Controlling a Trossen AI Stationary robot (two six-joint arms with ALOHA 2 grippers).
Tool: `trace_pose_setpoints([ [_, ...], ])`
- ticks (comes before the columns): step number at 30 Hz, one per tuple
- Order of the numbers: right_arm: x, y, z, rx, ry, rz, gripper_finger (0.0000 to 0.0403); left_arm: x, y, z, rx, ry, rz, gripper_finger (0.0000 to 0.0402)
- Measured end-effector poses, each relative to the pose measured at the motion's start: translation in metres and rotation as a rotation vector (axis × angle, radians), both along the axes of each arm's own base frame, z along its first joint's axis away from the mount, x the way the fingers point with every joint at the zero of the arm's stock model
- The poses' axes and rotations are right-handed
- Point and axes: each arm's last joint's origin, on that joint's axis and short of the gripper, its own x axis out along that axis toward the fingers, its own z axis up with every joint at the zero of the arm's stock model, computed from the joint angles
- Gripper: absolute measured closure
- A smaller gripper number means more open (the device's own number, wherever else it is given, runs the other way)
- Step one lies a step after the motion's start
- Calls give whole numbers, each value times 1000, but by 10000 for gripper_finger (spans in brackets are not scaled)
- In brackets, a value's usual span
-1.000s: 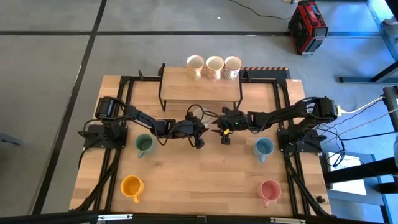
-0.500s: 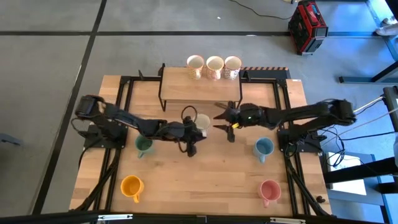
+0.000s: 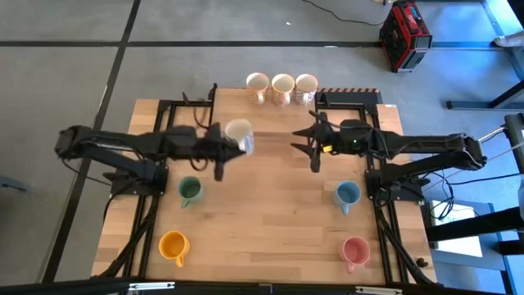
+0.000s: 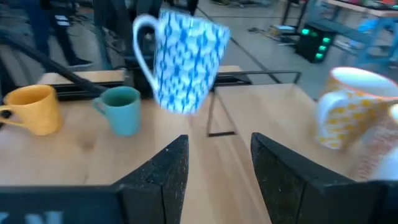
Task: Place coffee mugs
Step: Put the blue patterned mug on the shelf
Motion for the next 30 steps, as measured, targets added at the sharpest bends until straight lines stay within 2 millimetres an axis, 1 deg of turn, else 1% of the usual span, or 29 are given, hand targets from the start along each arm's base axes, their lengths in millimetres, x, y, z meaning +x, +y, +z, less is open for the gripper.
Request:
trace_pose_setpoints([
  [3, -4, 0, 5, 18, 16, -25, 237, -16, 19, 9, 11, -17, 33, 387],
  [7, -8, 0, 6, 72, 14, -42, 237, -28, 46, 14, 26, -26, 63, 387],
  [11, -8, 0, 5, 94, 18, -47, 237, -35, 75, 24, 57, 25, 79, 387],
  [14, -6, -1, 3, 79, 31, -68, 237, -35, 98, 25, 90, 83, 81, 387],
  [19, -6, -3, 1, 53, 48, -71, 237, -39, 139, 15, 79, 135, 72, 387],
  [22, -6, -3, 0, 37, 64, -67, 237, -40, 159, 3, 72, 169, 74, 387],
  [26, -7, -3, -2, 38, 92, -66, 237, -37, 180, -12, 93, 211, 58, 387],
  [30, -8, -3, -4, 43, 105, -68, 237, -31, 193, -26, 123, 251, 44, 387],
])
